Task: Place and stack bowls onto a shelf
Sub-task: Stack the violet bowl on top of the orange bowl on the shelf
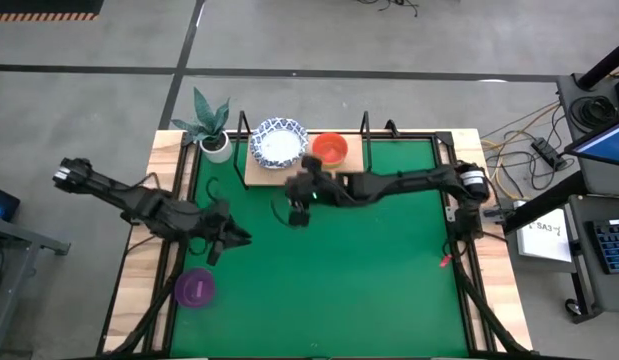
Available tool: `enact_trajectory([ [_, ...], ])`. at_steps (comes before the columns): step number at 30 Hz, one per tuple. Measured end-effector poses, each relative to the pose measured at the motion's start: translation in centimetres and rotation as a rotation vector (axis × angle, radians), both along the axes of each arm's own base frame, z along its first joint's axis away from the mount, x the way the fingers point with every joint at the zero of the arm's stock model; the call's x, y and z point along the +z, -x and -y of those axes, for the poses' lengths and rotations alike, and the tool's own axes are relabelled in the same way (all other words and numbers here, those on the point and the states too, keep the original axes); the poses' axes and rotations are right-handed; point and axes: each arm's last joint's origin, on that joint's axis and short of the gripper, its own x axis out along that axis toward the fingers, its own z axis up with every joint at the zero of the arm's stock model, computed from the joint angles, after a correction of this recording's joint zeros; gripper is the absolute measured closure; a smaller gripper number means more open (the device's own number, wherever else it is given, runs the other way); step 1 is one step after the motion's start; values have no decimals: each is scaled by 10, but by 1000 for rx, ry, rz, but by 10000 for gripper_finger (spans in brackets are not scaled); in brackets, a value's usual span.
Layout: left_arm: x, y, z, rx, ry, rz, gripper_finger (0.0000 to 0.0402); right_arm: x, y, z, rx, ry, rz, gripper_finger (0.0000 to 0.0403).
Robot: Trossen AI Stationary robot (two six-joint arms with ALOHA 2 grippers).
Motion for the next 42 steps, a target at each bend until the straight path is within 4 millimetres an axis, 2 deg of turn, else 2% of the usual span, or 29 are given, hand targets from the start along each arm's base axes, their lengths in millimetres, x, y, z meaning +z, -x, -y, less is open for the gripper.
enact_trajectory([
  [6, -21, -12, 14, 88, 143, -280, 338, -10, 26, -49, 102, -9, -37, 279],
  [12, -23, -22, 35, 166, 242, -569, 344, -13, 51, -71, 95, -14, -31, 288],
  [18, -21, -20, 66, 206, 353, -882, 341, -14, 70, -78, 82, 4, 45, 296],
  [23, -27, -17, 85, 302, 345, -995, 313, -18, 78, -80, 93, -3, 116, 295],
  [33, -71, -9, 121, 485, 270, -1150, 220, -33, 91, -78, 70, -43, 112, 294],
  [37, -86, -11, 130, 507, 234, -1172, 216, -33, 91, -80, 76, -42, 119, 294],
  [42, -100, -16, 136, 503, 195, -1188, 239, -32, 91, -85, 91, -39, 123, 294],
])
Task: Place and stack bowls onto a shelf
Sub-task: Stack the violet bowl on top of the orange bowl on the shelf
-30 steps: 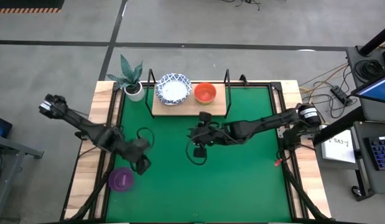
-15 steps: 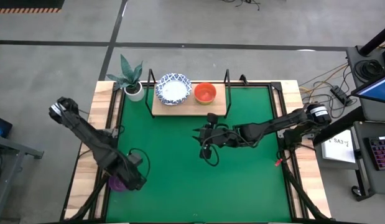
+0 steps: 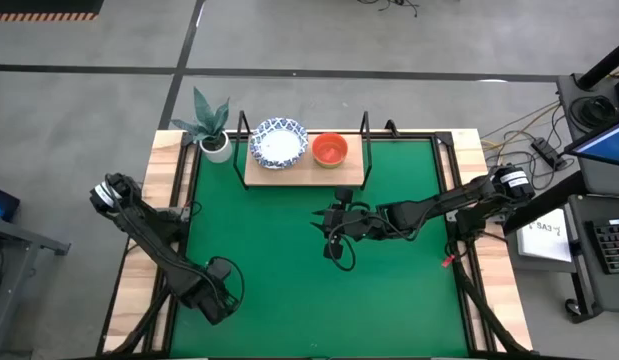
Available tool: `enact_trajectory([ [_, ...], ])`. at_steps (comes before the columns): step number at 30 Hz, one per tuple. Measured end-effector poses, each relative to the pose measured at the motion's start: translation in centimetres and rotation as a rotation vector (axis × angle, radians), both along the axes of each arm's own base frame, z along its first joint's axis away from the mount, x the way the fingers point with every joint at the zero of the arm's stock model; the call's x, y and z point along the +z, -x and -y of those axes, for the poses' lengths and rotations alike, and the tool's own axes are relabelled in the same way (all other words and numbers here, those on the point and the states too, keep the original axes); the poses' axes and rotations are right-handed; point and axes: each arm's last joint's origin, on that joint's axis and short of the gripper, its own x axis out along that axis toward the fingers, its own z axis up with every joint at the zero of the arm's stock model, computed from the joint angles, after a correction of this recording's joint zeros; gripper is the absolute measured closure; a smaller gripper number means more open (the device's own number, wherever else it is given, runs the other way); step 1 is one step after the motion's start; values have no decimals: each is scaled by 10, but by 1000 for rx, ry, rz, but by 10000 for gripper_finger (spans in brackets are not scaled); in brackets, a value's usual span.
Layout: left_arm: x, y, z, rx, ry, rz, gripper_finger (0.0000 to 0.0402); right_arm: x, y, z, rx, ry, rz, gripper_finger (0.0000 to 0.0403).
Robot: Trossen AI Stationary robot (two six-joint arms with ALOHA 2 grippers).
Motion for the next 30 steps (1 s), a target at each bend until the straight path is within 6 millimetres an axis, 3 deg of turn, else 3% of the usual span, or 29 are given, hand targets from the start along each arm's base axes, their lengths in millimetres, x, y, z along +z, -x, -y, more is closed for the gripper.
enact_trajectory([
  [4, -5, -1, 2, -30, 7, -24, 288, 1, 2, -6, 21, 8, 1, 294],
  [9, 3, -5, 6, -116, 33, 2, 385, -1, 6, -17, 59, 23, -39, 294],
  [13, 26, -16, 12, -332, 25, 90, 392, -6, 15, -28, 98, 41, -95, 294],
  [19, 61, -44, 3, -747, -232, 186, 400, -8, 38, -28, 130, 48, -108, 296],
  [23, 80, -74, -4, -1097, -563, 241, 401, -3, 59, -23, 159, 10, -83, 305],
  [27, 94, -107, -32, -1240, -888, 153, 401, 7, 78, -20, 195, -29, -33, 315],
  [30, 99, -129, -67, -1244, -961, 67, 401, 10, 91, -19, 217, -53, 1, 322],
])
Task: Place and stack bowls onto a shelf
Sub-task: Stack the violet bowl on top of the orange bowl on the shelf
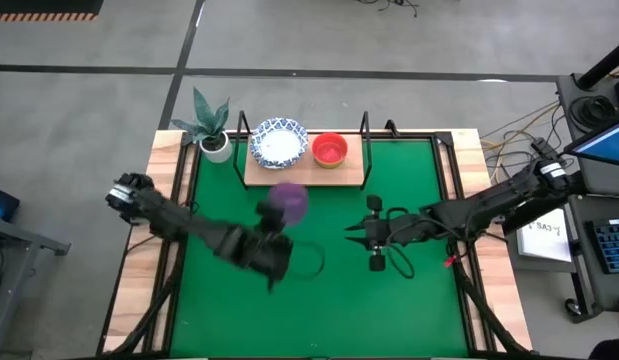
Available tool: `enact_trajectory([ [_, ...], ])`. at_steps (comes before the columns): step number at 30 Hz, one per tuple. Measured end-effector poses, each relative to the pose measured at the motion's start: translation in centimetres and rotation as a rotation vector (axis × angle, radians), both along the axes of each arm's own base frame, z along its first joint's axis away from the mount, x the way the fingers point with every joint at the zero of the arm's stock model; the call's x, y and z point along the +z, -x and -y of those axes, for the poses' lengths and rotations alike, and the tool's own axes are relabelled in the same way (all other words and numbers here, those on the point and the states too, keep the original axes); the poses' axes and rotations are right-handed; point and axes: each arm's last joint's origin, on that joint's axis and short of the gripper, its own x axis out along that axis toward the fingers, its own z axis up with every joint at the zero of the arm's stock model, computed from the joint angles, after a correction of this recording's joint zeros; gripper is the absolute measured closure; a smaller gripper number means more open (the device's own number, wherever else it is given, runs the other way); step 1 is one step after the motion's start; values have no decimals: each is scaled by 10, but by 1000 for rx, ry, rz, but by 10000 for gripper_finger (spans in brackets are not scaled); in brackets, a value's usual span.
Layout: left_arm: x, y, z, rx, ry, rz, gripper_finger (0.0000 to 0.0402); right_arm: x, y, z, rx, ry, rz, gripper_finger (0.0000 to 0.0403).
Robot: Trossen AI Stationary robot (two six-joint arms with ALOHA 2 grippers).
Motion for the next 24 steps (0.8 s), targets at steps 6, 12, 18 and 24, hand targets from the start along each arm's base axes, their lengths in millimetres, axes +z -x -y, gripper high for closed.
enact_trajectory([
  [6, 6, -40, -74, 23, 45, 34, 402, 4, 14, -2, 30, -9, 55, 331],
  [12, 19, -67, -141, -118, 263, 212, 402, 3, 15, -2, 33, -1, 55, 328],
  [18, 26, -73, -196, -99, 268, 352, 402, 0, 14, -3, 34, 3, 46, 332],
  [24, 1, -81, -230, -49, 309, 331, 402, 1, 14, -3, 37, 9, 49, 330],
])
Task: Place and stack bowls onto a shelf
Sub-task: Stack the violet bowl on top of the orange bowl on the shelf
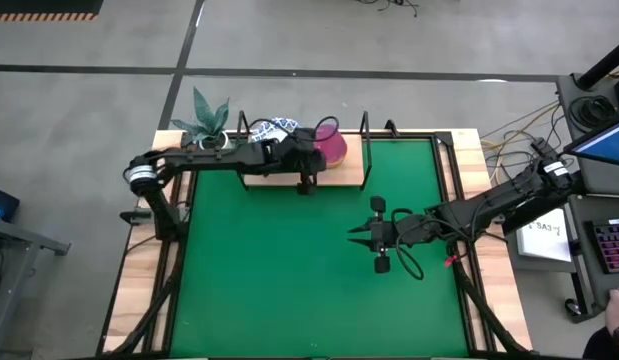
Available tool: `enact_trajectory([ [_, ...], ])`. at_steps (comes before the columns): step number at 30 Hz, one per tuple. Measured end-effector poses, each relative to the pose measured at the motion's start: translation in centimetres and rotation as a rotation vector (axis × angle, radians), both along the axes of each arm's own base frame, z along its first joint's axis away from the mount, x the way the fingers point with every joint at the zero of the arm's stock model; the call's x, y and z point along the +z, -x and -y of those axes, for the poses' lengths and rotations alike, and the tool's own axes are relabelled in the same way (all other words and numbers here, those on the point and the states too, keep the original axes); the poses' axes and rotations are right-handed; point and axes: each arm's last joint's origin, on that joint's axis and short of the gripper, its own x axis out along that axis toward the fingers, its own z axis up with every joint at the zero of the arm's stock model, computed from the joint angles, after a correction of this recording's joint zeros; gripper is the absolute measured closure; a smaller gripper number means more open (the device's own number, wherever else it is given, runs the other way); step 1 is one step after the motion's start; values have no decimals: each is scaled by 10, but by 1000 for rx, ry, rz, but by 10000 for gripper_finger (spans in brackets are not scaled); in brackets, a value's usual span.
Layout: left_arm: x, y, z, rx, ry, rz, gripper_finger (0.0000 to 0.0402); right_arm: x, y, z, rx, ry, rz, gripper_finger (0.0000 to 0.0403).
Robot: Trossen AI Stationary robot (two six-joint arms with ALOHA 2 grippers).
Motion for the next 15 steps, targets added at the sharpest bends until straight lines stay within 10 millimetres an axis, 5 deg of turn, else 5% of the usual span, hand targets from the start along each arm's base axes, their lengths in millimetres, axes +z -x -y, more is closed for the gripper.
enact_trajectory([
  [15, -32, -31, -51, 97, 25, -87, 397, 0, 0, 0, -1, -3, 6, 335],
])
